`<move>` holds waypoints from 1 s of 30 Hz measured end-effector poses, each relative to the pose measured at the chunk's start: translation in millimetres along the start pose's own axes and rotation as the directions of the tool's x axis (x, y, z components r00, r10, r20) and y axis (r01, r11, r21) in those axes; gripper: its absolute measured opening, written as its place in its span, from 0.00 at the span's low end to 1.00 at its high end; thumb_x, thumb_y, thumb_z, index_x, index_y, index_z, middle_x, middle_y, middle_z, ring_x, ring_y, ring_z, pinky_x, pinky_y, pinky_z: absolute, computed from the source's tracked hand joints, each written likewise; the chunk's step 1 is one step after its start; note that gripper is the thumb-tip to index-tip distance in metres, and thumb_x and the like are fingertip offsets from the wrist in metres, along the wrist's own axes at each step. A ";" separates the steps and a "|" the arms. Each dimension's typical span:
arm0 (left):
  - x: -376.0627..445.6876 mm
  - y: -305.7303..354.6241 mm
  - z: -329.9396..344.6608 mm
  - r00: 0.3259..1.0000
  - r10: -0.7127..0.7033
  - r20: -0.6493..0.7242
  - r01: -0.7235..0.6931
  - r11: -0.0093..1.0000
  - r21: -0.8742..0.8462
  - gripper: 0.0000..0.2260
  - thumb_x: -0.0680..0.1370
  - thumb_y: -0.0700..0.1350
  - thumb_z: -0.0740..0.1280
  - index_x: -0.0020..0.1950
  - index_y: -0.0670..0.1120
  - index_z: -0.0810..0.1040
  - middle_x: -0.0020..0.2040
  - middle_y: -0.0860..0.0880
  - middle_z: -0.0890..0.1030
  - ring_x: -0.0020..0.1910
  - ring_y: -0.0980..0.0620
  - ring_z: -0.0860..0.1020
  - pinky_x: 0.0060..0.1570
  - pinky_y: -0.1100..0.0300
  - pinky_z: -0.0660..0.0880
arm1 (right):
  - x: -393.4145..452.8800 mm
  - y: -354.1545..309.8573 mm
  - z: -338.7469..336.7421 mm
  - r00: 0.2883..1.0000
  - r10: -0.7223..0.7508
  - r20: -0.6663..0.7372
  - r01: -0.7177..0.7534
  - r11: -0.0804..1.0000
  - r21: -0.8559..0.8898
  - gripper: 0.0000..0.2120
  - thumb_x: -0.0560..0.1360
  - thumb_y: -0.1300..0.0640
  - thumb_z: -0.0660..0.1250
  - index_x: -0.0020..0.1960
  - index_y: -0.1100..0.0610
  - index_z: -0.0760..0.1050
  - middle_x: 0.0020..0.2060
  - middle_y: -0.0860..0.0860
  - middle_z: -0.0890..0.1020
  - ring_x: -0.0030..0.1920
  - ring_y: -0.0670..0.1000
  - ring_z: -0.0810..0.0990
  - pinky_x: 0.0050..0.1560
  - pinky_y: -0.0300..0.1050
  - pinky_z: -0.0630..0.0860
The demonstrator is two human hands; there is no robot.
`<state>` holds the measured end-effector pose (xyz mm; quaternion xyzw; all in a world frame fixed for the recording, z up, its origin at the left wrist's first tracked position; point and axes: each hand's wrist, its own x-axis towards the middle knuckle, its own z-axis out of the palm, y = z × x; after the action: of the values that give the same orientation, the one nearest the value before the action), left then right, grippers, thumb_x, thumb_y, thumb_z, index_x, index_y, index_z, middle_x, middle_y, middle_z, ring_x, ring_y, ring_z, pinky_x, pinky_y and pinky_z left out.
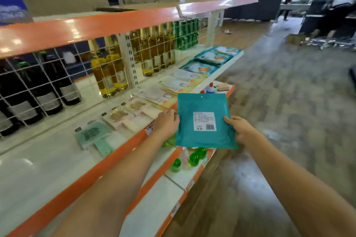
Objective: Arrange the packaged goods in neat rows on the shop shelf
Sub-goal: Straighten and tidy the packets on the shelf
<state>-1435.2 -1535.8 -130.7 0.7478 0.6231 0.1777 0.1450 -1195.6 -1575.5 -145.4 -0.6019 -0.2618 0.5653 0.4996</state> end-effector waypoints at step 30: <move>121.7 220.5 174.8 0.723 0.194 0.663 0.127 0.906 -0.404 0.23 0.83 0.53 0.51 0.67 0.38 0.72 0.66 0.39 0.74 0.65 0.41 0.73 0.66 0.49 0.69 | 30.6 9.6 -223.9 0.854 0.093 -0.512 0.027 0.975 0.222 0.05 0.79 0.61 0.63 0.53 0.62 0.70 0.42 0.56 0.79 0.39 0.54 0.79 0.36 0.46 0.80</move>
<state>-1143.5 -1455.3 -180.1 0.7212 0.4565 0.0196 0.5207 -980.2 -1620.4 -197.8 -0.6771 -0.0424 0.4157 0.6057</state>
